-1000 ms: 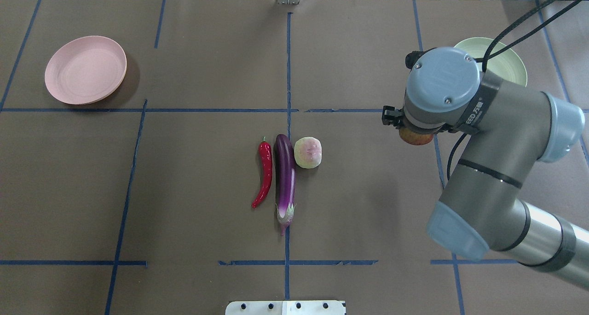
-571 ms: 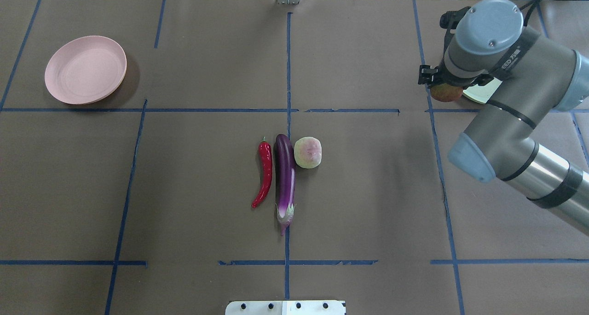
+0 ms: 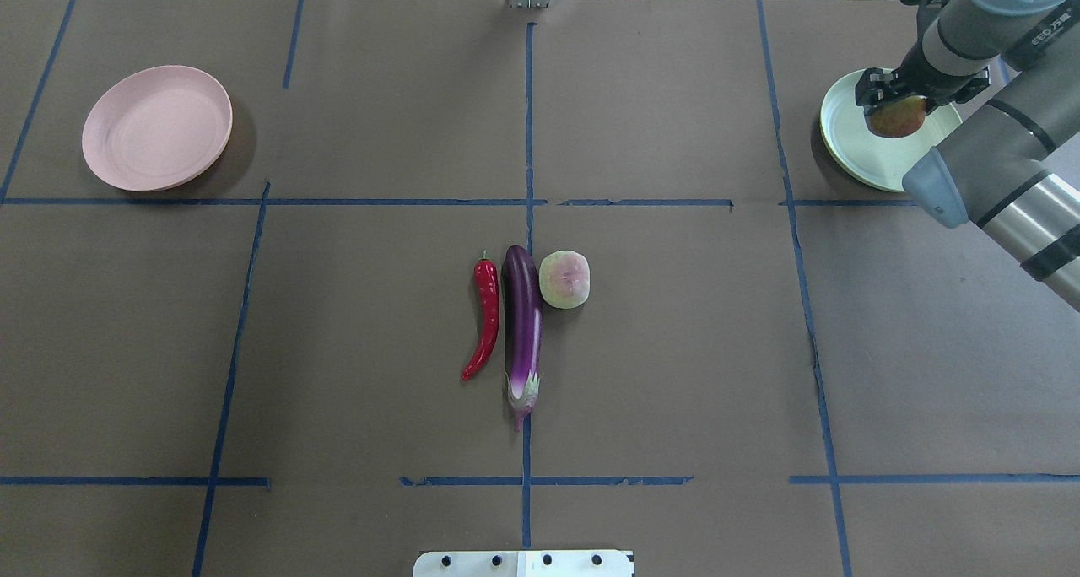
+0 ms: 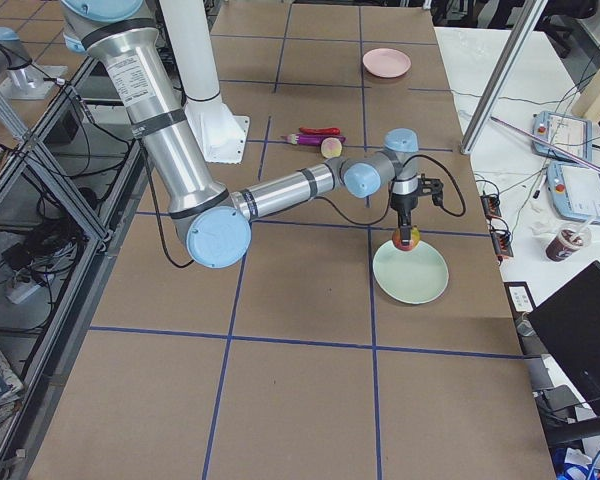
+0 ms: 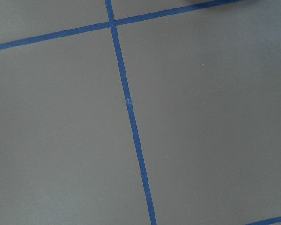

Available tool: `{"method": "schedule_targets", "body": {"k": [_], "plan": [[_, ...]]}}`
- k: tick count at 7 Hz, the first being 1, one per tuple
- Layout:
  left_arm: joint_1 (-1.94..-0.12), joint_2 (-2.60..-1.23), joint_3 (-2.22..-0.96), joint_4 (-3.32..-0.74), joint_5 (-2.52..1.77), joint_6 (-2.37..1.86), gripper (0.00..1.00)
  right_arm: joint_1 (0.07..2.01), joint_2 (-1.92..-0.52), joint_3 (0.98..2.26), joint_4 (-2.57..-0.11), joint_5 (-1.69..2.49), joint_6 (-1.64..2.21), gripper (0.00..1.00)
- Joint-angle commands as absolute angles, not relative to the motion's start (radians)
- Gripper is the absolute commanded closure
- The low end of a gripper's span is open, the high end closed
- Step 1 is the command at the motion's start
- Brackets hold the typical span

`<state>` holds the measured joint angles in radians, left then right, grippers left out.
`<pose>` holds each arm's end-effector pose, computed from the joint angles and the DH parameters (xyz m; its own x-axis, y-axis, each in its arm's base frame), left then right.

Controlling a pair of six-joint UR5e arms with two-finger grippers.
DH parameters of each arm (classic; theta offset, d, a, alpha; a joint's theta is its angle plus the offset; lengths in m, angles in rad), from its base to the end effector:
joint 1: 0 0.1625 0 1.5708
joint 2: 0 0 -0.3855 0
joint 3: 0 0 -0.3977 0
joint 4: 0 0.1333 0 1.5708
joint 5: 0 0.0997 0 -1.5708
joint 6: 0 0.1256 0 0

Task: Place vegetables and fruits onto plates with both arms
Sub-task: 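Carry the apple with the right gripper onto the pale green plate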

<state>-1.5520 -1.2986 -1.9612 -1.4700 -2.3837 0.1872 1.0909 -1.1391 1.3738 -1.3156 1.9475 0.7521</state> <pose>-0.0347 -0.3932 0.5715 0.6715 0.2112 -0.7102 -0.1463 0.9774 0.1523 -0.2418 -0.6532 0.4763 0.8223 0.1091 0.5585 -0.2114 0.9698 0.1219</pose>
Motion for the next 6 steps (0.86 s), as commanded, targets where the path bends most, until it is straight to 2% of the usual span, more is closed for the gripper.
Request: {"method": "schedule_targets", "body": {"k": [1, 3, 4, 5, 6], "plan": [[-1.548, -1.302, -1.967, -1.518, -2.384, 0.177, 0.0, 1.111, -1.134, 1.244, -1.198, 1.996, 0.742, 0.99], [-1.449, -1.334, -1.962, -1.612, -2.381, -0.028, 0.0, 1.117, -1.135, 1.224, -1.178, 2.019, 0.741, 0.97], [-1.389, -1.36, -1.963, -1.653, -2.381, -0.145, 0.0, 1.118, -1.138, 1.223, -1.178, 2.017, 0.739, 0.46], [-1.312, -1.427, -1.967, -1.682, -2.376, -0.302, 0.0, 1.12, -1.141, 1.226, -1.174, 2.02, 0.741, 0.0], [-1.245, -1.492, -1.967, -1.695, -2.373, -0.424, 0.0, 1.127, -1.14, 1.232, -1.136, 2.035, 0.739, 0.0]]}}
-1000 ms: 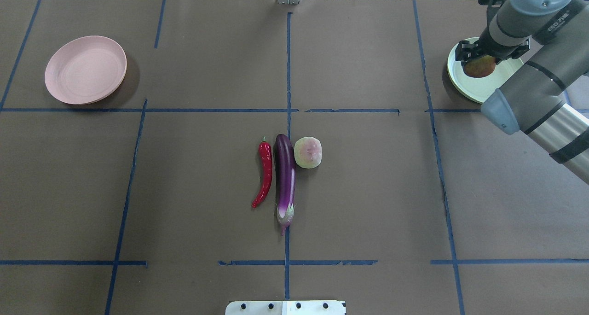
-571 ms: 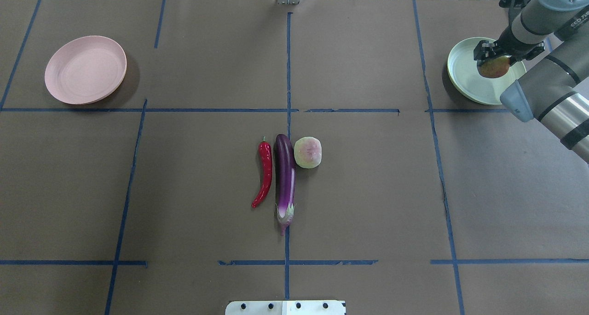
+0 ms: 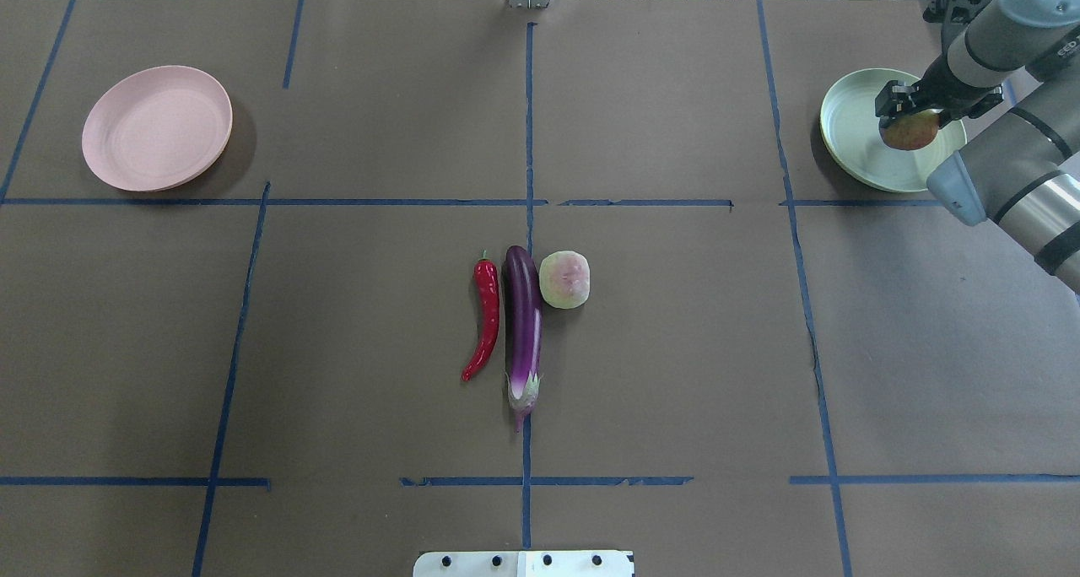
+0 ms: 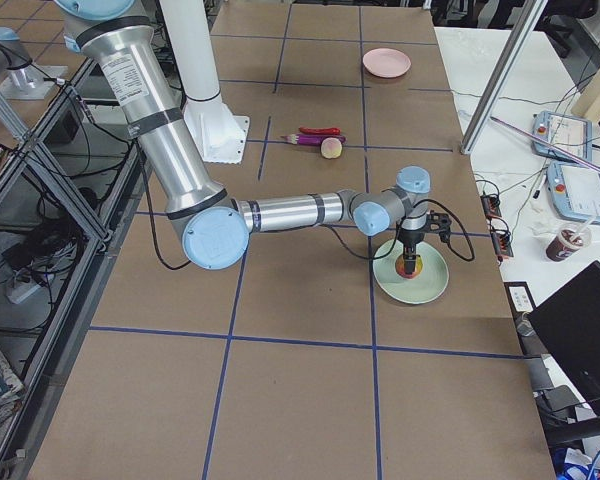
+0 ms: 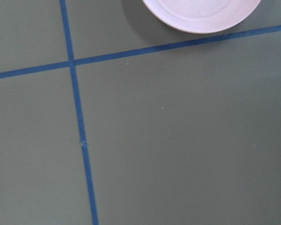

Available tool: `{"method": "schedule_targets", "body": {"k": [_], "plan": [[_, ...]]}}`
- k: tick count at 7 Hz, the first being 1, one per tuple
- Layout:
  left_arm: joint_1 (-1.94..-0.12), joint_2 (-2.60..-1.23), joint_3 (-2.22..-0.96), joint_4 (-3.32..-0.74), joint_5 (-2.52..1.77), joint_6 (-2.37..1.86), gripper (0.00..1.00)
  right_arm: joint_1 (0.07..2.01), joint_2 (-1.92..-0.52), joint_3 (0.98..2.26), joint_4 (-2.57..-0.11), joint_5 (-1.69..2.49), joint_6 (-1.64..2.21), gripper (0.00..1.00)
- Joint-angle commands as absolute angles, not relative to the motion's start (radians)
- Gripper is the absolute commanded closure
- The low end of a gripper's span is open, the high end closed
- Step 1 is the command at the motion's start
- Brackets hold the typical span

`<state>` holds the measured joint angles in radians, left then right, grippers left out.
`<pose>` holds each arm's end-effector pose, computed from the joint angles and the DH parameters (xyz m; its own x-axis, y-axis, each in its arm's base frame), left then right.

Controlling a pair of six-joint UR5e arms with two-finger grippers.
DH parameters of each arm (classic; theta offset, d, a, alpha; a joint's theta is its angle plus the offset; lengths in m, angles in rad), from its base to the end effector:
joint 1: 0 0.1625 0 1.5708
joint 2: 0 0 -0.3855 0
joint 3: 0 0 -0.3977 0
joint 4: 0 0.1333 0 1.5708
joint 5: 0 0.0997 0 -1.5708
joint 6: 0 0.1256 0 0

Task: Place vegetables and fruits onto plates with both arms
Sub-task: 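Carry the apple with the right gripper onto the pale green plate, then grasp the purple eggplant with the left gripper while the right gripper withdraws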

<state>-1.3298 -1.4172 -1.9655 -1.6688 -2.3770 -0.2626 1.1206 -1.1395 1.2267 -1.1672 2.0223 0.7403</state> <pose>0.0660 -0.4473 0.4973 0.6523 0.1470 -0.7436 -0.0577 0.9878 0.1446 -0.2333 -0.6631 0.5307 0.7909 0.1099 0.6020 -0.2028 0.9752 0.0884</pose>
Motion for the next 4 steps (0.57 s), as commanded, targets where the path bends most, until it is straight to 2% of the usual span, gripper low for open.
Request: {"method": "schedule_targets", "body": {"k": [1, 2, 4], "plan": [[-1.176, -1.57, -1.968, -1.703, -2.372, -0.543, 0.0, 1.161, -1.14, 1.238, -1.125, 2.113, 0.736, 0.0], [-1.084, -1.688, -1.97, -1.703, -2.37, -0.734, 0.0, 1.199, -1.143, 1.277, -1.124, 2.232, 0.736, 0.0], [-0.882, -1.863, -1.971, -1.698, -2.279, -0.964, 0.0, 1.207, -1.204, 1.443, -1.14, 2.307, 0.79, 0.0]]}}
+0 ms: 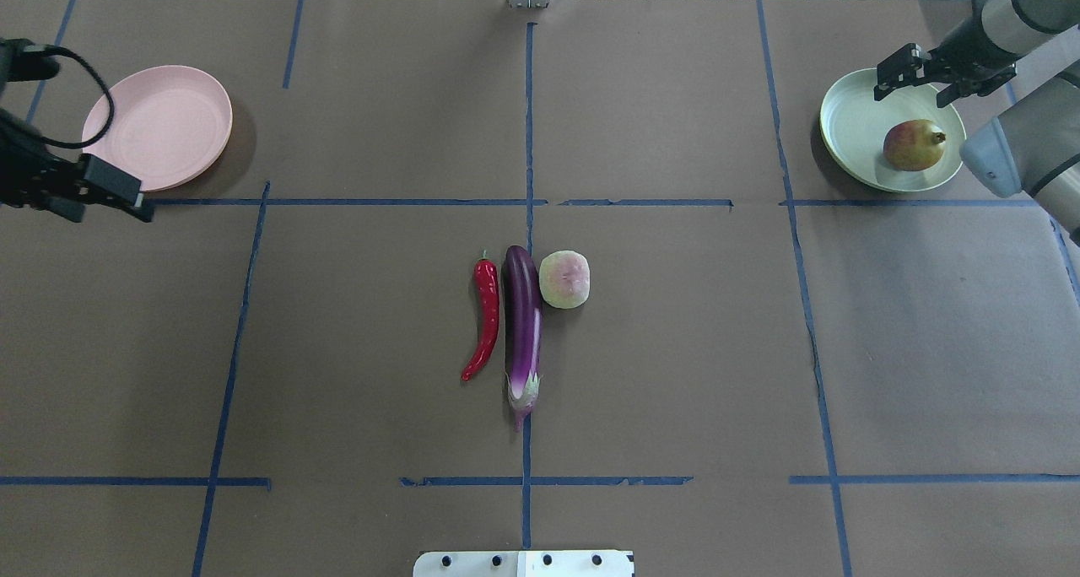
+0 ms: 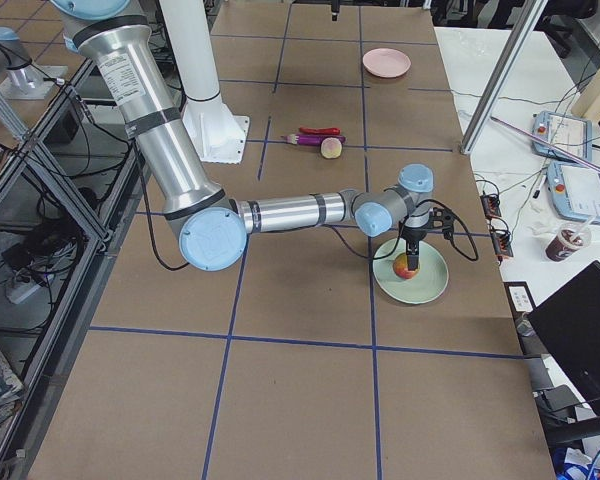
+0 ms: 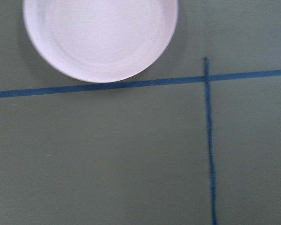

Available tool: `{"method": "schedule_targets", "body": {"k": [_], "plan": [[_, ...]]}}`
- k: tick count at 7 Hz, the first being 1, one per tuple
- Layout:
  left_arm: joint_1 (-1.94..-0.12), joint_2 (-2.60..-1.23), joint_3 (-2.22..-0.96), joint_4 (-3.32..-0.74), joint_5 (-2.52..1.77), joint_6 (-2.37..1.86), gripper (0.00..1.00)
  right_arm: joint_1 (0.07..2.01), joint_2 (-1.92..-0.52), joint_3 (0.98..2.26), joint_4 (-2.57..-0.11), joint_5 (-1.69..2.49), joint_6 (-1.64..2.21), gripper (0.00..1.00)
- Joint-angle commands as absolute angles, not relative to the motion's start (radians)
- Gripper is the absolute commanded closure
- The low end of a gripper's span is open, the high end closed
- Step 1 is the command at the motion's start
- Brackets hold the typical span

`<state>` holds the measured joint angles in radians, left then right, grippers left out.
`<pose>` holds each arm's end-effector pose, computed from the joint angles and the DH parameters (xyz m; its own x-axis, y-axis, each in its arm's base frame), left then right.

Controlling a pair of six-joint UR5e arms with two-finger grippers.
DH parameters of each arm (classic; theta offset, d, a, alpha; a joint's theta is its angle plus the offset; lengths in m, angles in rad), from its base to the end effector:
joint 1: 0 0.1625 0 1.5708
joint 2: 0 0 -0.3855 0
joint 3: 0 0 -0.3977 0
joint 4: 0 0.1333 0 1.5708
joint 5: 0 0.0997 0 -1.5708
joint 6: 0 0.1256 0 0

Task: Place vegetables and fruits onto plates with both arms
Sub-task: 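Grasp the purple eggplant with the left gripper while the right gripper withdraws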

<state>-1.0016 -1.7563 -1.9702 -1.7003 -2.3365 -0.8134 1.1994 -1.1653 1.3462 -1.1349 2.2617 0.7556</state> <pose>0.2506 -0.4775 0.3249 0.5449 0.0673 -0.8358 -0.0163 0.9974 0.0697 -0.1974 -0.6535 0.4665 0.6283 0.0677 0.7750 -0.1852 0.9806 0.0646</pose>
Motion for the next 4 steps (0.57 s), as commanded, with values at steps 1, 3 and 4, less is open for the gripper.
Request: {"method": "schedule_targets", "body": {"k": [1, 3, 4], "plan": [[-0.738, -1.95, -1.97, -1.694, -2.213, -1.071, 0.0, 1.207, -1.212, 1.503, -1.14, 2.312, 0.88, 0.0], [-0.477, -2.066, -1.924, -1.69, -1.956, -1.193, 0.0, 1.207, -1.235, 1.581, -1.14, 2.382, 0.899, 0.0], [-0.422, -2.1, -1.869, -1.69, -1.903, -1.207, 0.0, 1.192, -1.244, 1.641, -1.173, 2.385, 0.935, 0.0]]}}
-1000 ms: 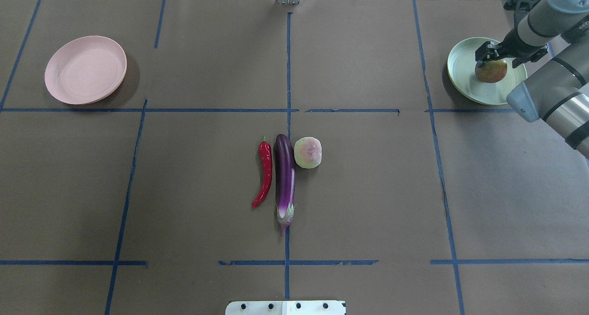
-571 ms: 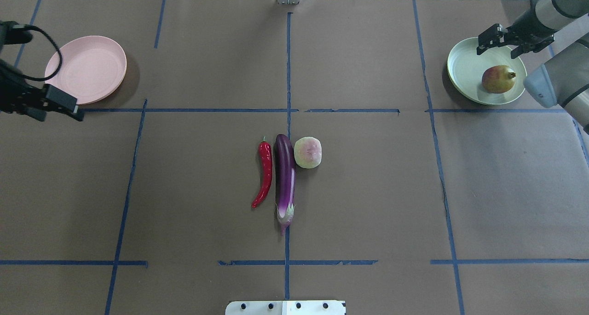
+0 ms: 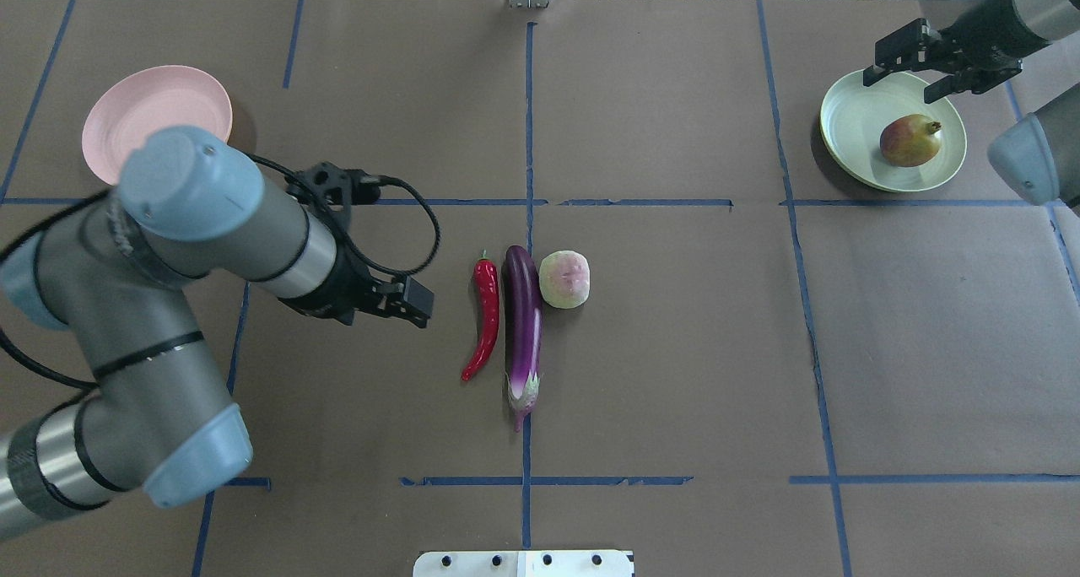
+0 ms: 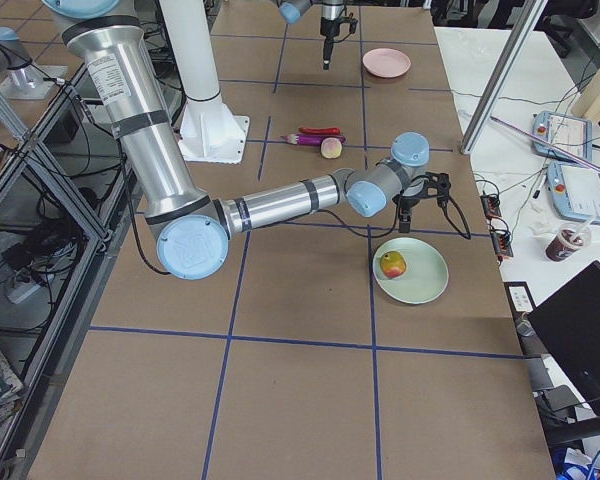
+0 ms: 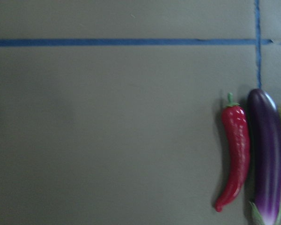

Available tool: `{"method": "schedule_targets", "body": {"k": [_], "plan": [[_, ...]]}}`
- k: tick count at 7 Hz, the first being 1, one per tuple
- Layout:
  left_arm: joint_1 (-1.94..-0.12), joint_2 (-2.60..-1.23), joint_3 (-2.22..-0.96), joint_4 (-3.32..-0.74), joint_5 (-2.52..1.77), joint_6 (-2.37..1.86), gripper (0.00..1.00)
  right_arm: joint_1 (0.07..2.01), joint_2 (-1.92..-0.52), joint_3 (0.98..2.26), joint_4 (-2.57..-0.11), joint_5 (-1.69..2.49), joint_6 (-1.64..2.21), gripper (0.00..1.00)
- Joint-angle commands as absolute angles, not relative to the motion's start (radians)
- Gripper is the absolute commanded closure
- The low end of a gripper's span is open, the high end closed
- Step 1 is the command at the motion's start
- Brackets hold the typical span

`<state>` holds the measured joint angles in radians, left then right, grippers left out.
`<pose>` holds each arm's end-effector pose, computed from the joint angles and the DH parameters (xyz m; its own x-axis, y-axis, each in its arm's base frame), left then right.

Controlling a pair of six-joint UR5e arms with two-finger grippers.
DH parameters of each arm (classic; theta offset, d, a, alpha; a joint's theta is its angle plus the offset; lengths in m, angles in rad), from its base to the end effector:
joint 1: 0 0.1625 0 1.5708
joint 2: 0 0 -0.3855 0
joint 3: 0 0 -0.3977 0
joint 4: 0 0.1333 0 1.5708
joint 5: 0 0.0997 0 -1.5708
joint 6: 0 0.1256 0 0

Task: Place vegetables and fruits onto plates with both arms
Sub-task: 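Grasp the purple eggplant with the left gripper while the right gripper withdraws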

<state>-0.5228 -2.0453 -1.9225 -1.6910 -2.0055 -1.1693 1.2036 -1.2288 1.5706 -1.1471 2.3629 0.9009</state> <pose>0.4765 -0.3674 0.1987 0.5275 0.1051 -0.8430 -0.0536 0.9945 0.0904 -0.1877 -0.6103 0.3869 0.5000 0.0851 0.8618 -0.2143 0.9764 0.0279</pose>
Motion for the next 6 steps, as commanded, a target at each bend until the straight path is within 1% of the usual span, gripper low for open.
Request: {"method": "schedule_targets", "body": {"k": [1, 2, 3, 6], "plan": [[-0.396, -2.177, -1.777, -1.693, -1.87, -1.247, 0.0, 1.152, -1.243, 1.728, -1.271, 2.384, 0.942, 0.0], [-0.396, -2.254, -1.69, -1.694, -1.867, -1.25, 0.0, 1.131, -1.244, 1.786, -1.311, 2.382, 0.943, 0.0], [-0.394, -2.266, -1.662, -1.701, -1.867, -1.256, 0.0, 1.097, -1.243, 1.813, -1.33, 2.376, 0.953, 0.0], [-0.373, -2.299, -1.612, -1.703, -1.865, -1.272, 0.04, 1.02, -1.206, 1.815, -1.318, 2.359, 1.075, 0.0]]}}
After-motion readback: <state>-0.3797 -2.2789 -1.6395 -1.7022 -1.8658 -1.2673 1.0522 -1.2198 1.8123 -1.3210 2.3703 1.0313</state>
